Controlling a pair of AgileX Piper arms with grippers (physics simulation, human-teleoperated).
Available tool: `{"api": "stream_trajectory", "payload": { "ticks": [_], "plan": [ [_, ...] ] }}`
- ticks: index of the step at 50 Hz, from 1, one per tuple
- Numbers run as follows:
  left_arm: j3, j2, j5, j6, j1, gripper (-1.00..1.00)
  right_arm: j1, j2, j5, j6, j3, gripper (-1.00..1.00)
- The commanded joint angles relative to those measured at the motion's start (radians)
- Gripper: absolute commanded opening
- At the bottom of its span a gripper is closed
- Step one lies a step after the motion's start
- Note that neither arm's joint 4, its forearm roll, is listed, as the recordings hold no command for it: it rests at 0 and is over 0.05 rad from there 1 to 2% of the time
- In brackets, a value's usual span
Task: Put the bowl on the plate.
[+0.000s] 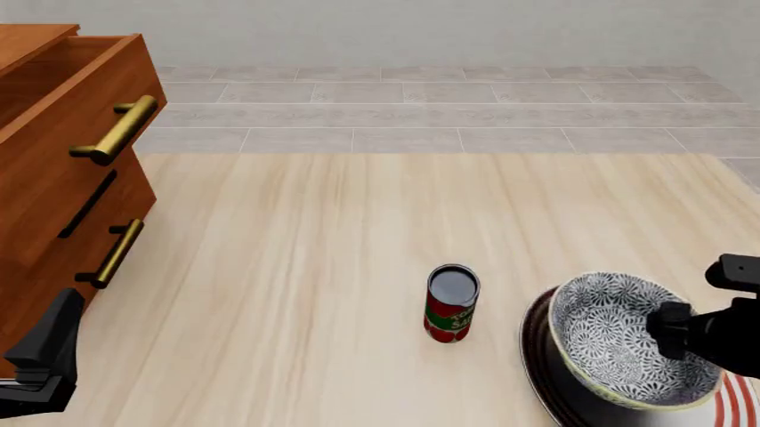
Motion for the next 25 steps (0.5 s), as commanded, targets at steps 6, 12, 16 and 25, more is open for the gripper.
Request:
{"api": "stream_trajectory", "payload": {
  "ticks": [6,12,16,25],
  "plan": [
    [0.000,-0.001,0.000,-0.001,0.000,1.00,-0.013,-0.004,0.028,-0.020,-0.032,1.00],
    [0.000,-0.001,0.000,-0.002,-0.001,1.00,-0.021,-0.020,0.058,-0.030,-0.065,1.00],
    [0.000,0.001,0.000,0.001,0.000,1.00,-0.027,-0.020,0.064,-0.037,-0.083,1.00],
    [0.000,0.001,0.000,0.001,0.000,1.00,-0.036,-0.048,0.106,-0.051,-0.124,1.00]
  ]
}}
